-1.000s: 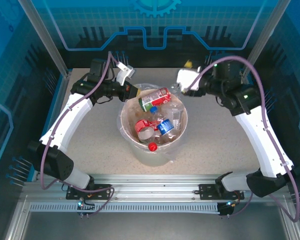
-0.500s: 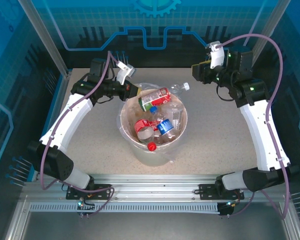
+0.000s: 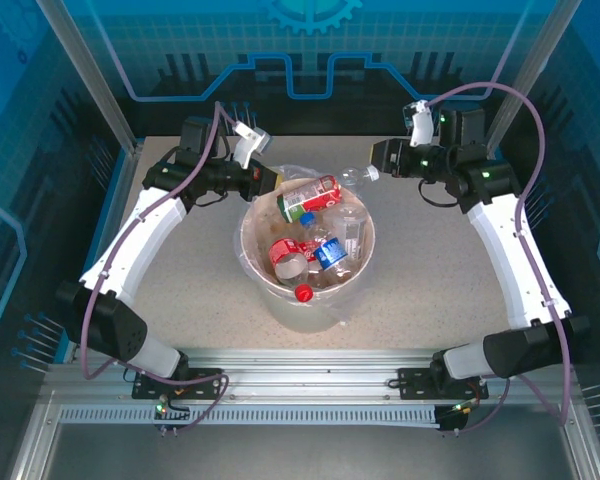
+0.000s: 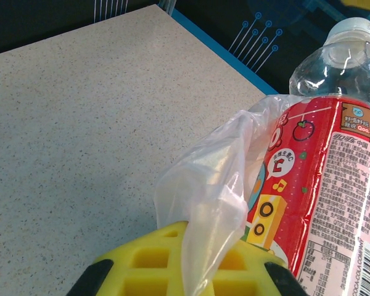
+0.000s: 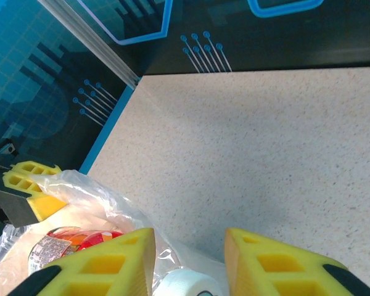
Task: Put the plastic bottles in the bin
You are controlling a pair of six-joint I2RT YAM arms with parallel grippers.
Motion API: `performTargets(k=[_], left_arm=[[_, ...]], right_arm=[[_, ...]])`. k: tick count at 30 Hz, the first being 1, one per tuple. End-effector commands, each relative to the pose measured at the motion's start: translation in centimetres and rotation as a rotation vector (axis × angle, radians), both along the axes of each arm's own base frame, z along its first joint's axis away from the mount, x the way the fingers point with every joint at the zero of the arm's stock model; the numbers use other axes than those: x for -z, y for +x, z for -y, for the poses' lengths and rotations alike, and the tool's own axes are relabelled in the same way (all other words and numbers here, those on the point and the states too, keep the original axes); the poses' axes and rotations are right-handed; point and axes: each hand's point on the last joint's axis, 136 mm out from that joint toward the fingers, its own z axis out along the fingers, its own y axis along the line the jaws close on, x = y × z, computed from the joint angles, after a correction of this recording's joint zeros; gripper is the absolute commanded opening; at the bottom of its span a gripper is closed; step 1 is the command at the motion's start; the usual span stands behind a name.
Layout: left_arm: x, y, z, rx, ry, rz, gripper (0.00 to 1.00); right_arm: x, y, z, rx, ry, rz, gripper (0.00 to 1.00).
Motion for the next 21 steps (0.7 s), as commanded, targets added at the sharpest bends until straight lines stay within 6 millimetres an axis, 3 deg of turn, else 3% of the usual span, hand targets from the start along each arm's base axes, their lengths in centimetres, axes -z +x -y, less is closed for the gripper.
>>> performTargets(k=[1, 13, 21], left_arm=[[-0.8, -0.3, 0.3, 0.011, -0.025, 0.024, 0.0], [-0.5, 0.1, 0.5, 0.005, -0.032, 0.016, 0.0], [-0.6, 0.2, 0.5, -0.002, -0.039, 0.013, 0.0]], right_arm=[[0.7, 0.3, -0.7, -0.027, 0.035, -0.031, 0.37], [3.0, -1.5, -4.3, -0.148, 0.014, -0.077, 0.36], [3.3, -2.3, -7.4, -0.237, -0.032, -0.052, 0.36]])
